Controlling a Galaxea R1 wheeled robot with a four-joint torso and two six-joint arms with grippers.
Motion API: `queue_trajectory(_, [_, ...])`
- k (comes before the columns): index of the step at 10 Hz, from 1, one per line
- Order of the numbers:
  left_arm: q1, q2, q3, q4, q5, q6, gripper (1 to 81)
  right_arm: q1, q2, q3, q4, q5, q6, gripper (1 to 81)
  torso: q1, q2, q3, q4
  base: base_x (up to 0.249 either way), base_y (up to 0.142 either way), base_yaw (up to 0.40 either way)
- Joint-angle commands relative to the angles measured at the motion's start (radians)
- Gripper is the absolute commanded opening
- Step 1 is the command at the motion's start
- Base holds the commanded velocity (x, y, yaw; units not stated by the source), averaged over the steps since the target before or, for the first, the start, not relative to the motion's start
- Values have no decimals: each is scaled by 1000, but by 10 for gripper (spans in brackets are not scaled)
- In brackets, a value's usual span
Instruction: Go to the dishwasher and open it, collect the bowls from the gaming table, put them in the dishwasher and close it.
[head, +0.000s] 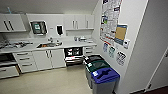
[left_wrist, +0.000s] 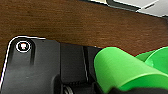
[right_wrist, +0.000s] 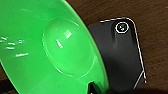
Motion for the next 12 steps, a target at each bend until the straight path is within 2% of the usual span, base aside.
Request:
queue_trajectory(1, [-55,-16,17,11,30,2,10,48,-6,9,-19,-46,-5,10,0,0,0,0,100,78,0])
queue_trajectory(12, [-55,-18,17,11,30,2,10,48,-6,9,-20,-47,-7,10,0,0,0,0,99,76,0])
